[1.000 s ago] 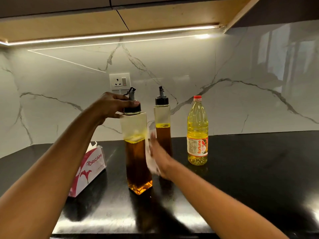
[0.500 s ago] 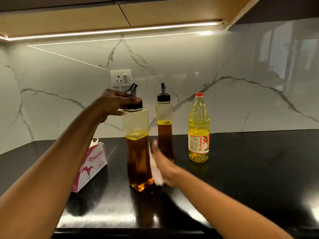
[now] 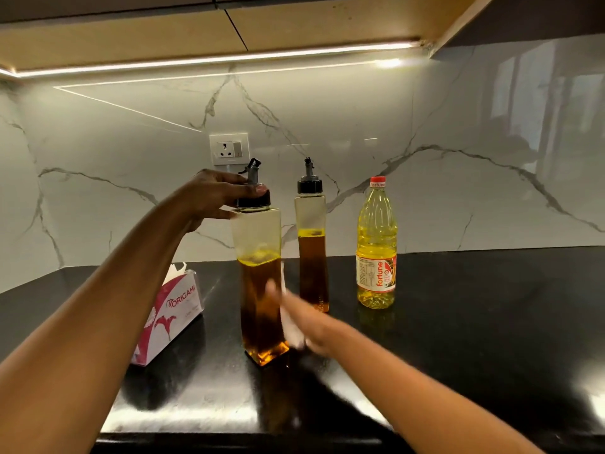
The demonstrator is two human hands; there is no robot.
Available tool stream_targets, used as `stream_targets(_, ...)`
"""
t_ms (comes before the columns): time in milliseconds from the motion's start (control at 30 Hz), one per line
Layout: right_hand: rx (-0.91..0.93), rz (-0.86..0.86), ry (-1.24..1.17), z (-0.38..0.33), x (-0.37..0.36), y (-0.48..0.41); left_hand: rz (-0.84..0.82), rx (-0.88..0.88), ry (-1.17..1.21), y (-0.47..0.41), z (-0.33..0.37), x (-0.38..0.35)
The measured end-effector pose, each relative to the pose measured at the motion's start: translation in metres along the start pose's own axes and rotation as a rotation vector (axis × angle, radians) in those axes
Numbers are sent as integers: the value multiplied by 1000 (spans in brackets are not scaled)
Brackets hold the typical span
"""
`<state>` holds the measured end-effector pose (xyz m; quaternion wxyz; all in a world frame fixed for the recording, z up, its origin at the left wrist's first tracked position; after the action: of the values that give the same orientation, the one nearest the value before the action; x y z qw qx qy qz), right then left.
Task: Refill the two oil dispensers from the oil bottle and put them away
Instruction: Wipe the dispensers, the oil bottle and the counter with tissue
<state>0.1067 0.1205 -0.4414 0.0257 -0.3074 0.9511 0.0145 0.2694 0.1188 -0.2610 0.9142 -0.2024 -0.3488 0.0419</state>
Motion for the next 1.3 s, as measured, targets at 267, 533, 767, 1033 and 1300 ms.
stream_targets(267,139,351,114,17,-7,-35,-247,-87,148,-12,-21,10)
stream_targets(533,302,683,240,20,-36,-27,200,-135,-254,6,0,-20)
stream_targets(767,507,215,-236,-95,-25,1,-25,-69,-27,1,-9,-4)
stream_targets(1033,404,543,-301,-40,12,-1,-12,-106,371,8,-32,-20)
stream_targets(1300,666,452,-398,-128,17,-11,489,-132,195,52,-64,-41)
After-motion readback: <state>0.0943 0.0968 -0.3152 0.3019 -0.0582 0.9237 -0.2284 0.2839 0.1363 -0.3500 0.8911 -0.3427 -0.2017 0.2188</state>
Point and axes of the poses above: each hand's wrist, its own y-axis away from the middle knuckle, its own x-axis out of the back of the hand, z = x × y, the point moved 1 cm from there along -y, towards the middle knuckle, and after that the axes turned 13 degrees about -y, right-handed, at the moved point
